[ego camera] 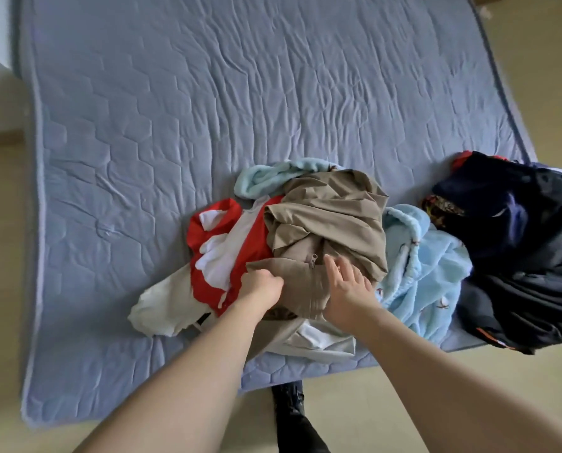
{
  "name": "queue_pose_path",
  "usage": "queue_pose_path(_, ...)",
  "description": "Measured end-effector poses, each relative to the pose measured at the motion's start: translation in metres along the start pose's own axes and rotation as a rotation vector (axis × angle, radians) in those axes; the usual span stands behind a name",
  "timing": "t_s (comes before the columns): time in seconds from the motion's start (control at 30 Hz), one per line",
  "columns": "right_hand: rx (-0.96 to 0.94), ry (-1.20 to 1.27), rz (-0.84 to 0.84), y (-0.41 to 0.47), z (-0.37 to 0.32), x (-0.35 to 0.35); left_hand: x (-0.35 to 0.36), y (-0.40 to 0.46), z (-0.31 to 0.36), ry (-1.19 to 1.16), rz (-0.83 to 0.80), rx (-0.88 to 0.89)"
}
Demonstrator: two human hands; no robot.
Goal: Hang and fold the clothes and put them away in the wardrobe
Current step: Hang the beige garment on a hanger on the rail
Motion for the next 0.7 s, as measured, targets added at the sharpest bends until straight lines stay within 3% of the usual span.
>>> queue_pose_path(0.1,-0.020,-0.097,-0.008,0.007,0.007,0.003,-0.007,-0.015,0.003,-0.012,0.015,0.151)
queue_pose_path(0.17,-0.024,-0.134,-0.013,0.011,0.007,-0.007,-0.031,-0.036,0.006,-0.135,0.058,0.165)
queue_pose_path(0.27,-0.057,-0.210,0.002,0.011,0.005,-0.029,-0.063,-0.058,0.018,-0.108,0.090,0.193)
queue_pose_path(0.4,-0.139,-0.317,0.030,0.020,0.004,-0.034,-0.050,-0.052,0.032,0.149,-0.056,0.239)
queue_pose_path(0.53,-0.251,-0.362,0.172,0.027,-0.008,-0.031,0.003,-0.016,0.043,0.645,-0.119,0.414)
queue_pose_path(0.6,-0.336,-0.280,0.240,0.021,-0.016,-0.028,0.017,-0.001,0.014,0.796,-0.186,0.296)
queue_pose_path(0.7,-0.460,-0.181,0.229,-0.008,-0.027,-0.027,0.023,-0.027,-0.027,0.722,-0.257,0.217)
Point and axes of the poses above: each hand's wrist, its own y-axis towards the middle knuckle, its own x-axis out of the palm, z = x × y, the point moved 10 cm from there along y, towards the middle knuckle, and after that the axes turned 15 degrees about -y, right-handed, at the moved point
